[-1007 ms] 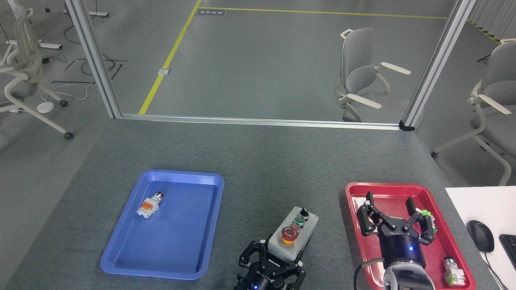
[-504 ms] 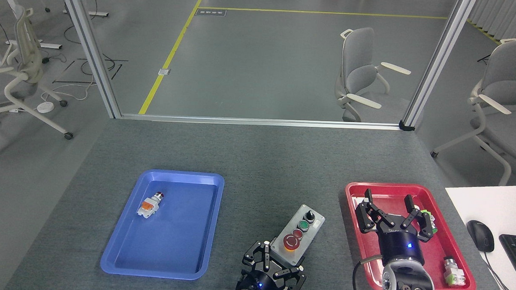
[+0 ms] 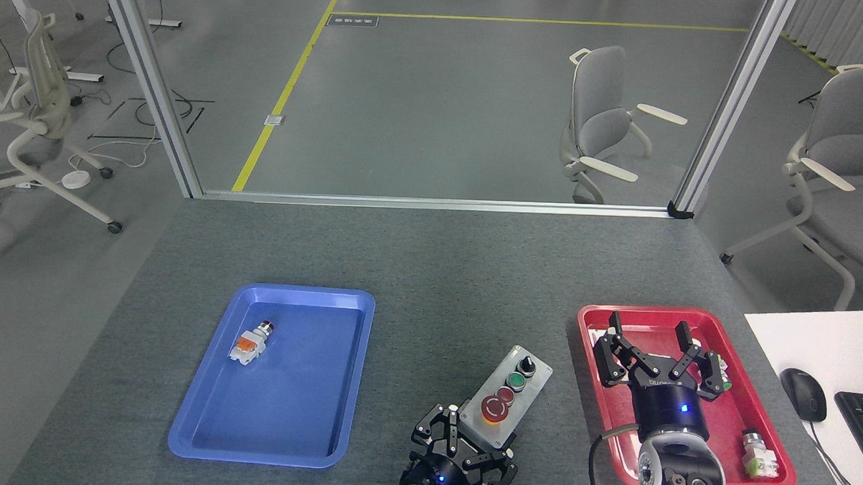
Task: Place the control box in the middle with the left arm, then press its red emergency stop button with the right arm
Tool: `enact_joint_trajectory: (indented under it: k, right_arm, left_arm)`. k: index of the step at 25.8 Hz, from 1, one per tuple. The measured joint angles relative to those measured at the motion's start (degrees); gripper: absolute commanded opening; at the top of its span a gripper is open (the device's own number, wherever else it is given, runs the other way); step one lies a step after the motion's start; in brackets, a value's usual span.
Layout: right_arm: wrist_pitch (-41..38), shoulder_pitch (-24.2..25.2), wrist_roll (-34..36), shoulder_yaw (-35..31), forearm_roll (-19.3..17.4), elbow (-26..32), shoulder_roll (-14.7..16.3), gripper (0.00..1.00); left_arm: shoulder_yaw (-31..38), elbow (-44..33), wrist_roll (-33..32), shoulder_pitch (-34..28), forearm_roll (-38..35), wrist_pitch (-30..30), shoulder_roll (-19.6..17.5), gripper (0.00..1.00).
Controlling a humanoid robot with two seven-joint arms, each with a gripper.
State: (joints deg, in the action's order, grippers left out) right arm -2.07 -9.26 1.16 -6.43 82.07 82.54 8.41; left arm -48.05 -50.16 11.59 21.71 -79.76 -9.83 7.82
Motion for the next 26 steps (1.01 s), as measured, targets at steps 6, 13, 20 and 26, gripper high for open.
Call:
enact_joint_trajectory:
  k: [6, 13, 20, 26]
  right_arm:
    - [-0.45, -0.05, 0.33, 0.17, 0.01, -0.01, -0.19, 0.99]
    - [-3.55, -0.05, 0.41, 0.19, 0.13, -0.25, 0.04, 0.97]
    - [-17.49, -2.06, 0.43, 1.09, 0.32, -3.69, 1.48, 0.61]
    - [-35.96, -2.95, 0.52, 1.76, 0.35, -6.06, 3.57, 0.16]
  left_arm:
    - [0.02, -0.38, -0.25, -0.01, 0.04, -0.25, -0.07, 0.94]
    - [0.43, -0.73, 0.49, -1.62, 0.31, -0.94, -0.41, 0.98]
    - [0.78, -5.00, 0.91, -3.87, 0.68, -0.99, -3.50, 0.98]
    - [2.01, -8.86, 0.91, -5.69, 0.82, -0.84, -7.31, 0.98]
